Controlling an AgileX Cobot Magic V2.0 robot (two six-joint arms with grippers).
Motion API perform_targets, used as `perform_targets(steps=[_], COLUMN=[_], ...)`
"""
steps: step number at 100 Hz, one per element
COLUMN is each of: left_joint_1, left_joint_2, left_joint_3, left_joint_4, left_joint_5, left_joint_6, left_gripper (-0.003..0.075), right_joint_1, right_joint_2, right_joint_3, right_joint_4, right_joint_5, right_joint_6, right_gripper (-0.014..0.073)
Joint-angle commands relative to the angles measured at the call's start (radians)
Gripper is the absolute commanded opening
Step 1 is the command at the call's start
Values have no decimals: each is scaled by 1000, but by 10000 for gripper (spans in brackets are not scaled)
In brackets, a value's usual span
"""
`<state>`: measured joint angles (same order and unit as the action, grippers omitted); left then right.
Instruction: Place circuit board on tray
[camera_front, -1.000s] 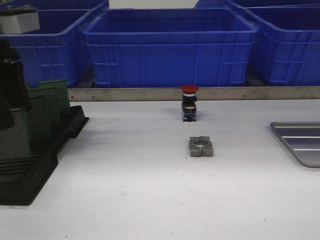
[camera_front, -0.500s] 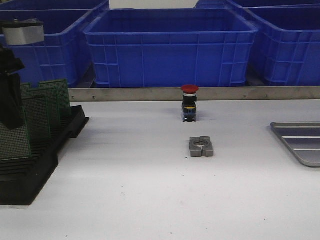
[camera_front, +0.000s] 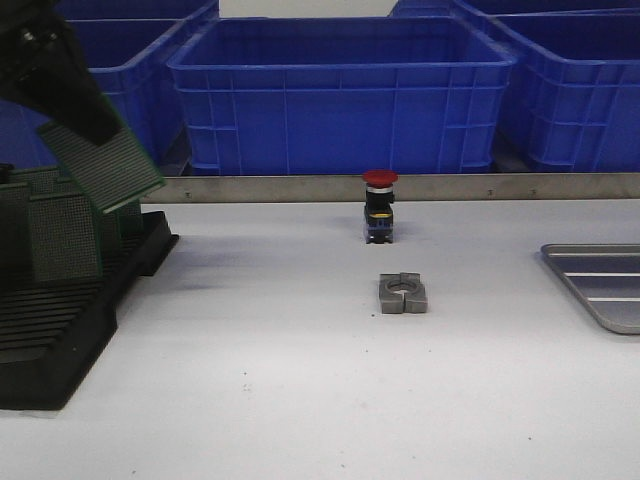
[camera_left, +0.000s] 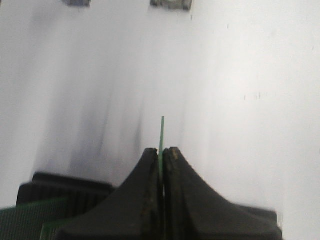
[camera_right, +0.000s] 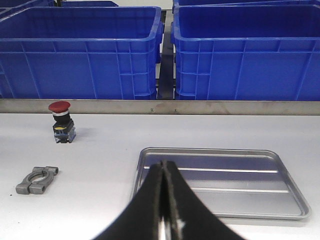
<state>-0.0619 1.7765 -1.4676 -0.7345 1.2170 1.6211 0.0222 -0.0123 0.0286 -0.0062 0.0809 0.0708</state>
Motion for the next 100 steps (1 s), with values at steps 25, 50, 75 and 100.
perform_targets(steps=[25,50,75,100], left_joint_1=[-151,-271,-364,-373], left_joint_2=[-51,-51,-51,-51], left_joint_3=[-30,-30,-30,-30], left_joint_4=[-284,-367,-417,-417], left_joint_5=[69,69,67,65], left_joint_6=[-2,-2,-2,-2], left_gripper=[-20,-20,-20,-20], right_joint_1=[1,1,1,1], right_joint_2=[-20,-20,-20,-20], right_joint_3=[-2,-2,-2,-22], right_joint_4=[-10,-11,-11,6], right_joint_5=[-81,-81,-81,-81], right_joint_6=[0,-1,-1,16], right_gripper=[-60,-60,-60,-60])
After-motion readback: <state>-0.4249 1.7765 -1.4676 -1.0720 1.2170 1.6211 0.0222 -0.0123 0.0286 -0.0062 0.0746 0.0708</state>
